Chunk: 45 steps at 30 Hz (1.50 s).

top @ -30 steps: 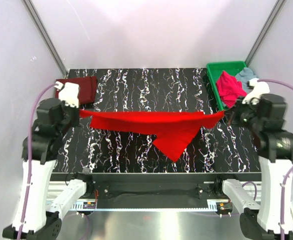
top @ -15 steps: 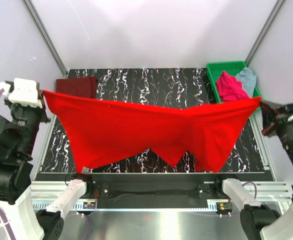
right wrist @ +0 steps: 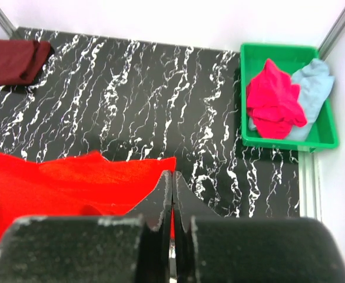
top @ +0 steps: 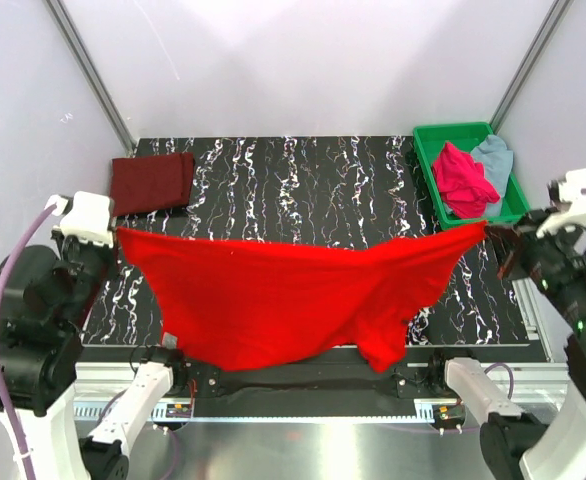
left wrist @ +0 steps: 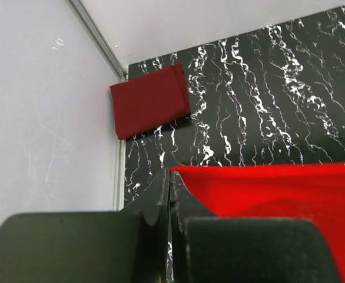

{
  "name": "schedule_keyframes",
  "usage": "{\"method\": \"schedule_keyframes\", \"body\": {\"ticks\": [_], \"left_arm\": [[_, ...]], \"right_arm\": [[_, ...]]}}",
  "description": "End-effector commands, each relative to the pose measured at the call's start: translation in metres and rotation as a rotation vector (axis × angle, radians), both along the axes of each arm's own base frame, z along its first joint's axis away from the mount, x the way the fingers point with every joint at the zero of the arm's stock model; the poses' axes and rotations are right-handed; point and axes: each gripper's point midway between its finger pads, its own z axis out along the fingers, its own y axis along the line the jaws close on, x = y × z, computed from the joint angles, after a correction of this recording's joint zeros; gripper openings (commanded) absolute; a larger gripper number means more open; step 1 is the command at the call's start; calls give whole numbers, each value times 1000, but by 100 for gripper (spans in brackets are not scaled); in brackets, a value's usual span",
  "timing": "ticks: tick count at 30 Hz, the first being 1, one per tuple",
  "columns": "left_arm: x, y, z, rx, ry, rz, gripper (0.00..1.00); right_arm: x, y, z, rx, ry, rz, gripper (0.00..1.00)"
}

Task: Fold and stack the t-shirts
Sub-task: Flatten the tshirt out

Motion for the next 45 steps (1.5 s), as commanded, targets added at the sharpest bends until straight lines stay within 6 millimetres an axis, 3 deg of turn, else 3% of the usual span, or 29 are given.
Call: {"method": "schedule_keyframes", "body": {"ticks": [1, 3, 4, 5, 7, 9, 11, 12, 17, 20, 22, 23, 24, 25, 27, 30, 31, 32, 33, 34, 35, 37, 39, 40, 41, 42, 43, 44, 45], "left_arm": [[20, 3, -11, -4, 10, 36, 0], [52, -6, -54, 7, 139, 8, 0], [69, -8, -59, 8, 137, 2, 0], [90, -10, -91, 20, 225, -1, 0], [118, -11, -103, 14, 234, -10, 0], [149, -10, -136, 8, 319, -2, 0], [178, -9, -147, 3, 319, 3, 0], [198, -8, -173, 9, 390, 8, 0], [282, -5, -222, -15, 519, 30, 0], [330, -3, -221, -21, 497, 50, 0], [352, -3, -206, -26, 453, 59, 0], [370, -3, -186, -33, 398, 63, 0], [378, -1, -173, -32, 365, 72, 0], [386, -1, -149, -39, 307, 78, 0], [391, 2, -131, -34, 254, 89, 0], [386, 7, -112, -1, 182, 99, 0], [381, 8, -124, 5, 202, 99, 0], [372, 8, -114, 14, 182, 94, 0], [367, 7, -114, 13, 180, 95, 0], [359, 6, -127, 12, 212, 91, 0], [347, 4, -112, 5, 183, 87, 0], [325, -4, -118, -4, 208, 62, 0], [292, -9, -84, -20, 137, 42, 0], [277, -14, -88, -19, 141, 26, 0], [253, -15, -59, -22, 66, 13, 0], [239, -17, -53, -26, 53, 3, 0], [225, -17, -51, -25, 42, -4, 0], [200, -16, -25, -25, -31, -7, 0], [185, -13, -19, -22, -41, 6, 0]], "right_arm": [[21, -7, 2, -15, -35, -32, 0], [57, -7, -23, -5, 25, -34, 0], [77, -3, -33, 11, 54, -16, 0], [97, -2, -36, 16, 40, -11, 0], [139, -3, -77, 47, 129, -28, 0], [167, -5, -122, 53, 217, -40, 0], [208, -11, -146, 27, 208, -61, 0], [221, -13, -163, 7, 226, -59, 0], [315, -21, -227, 17, 331, -66, 0], [363, -22, -234, 16, 296, -65, 0], [397, -26, -221, 4, 252, -72, 0], [408, -27, -210, -1, 222, -74, 0], [422, -28, -172, -9, 134, -74, 0], [433, -29, -172, -14, 132, -73, 0], [447, -30, -140, -25, 55, -69, 0], [449, -32, -118, -33, -1, -75, 0], [445, -31, -107, -33, -26, -74, 0], [441, -30, -103, -30, -32, -70, 0], [437, -29, -114, -23, -3, -65, 0], [425, -26, -99, -14, -33, -54, 0], [417, -22, -99, -8, -28, -41, 0], [386, -15, -95, 4, -2, -6, 0], [345, -10, -71, -2, -33, 18, 0], [327, -6, -67, -3, -30, 40, 0], [310, -3, -79, -3, 0, 53, 0], [274, -1, -46, -12, -74, 61, 0], [253, 2, -48, -4, -56, 71, 0], [232, 6, -41, -3, -67, 90, 0], [188, 13, -26, -21, -114, 135, 0]]}}
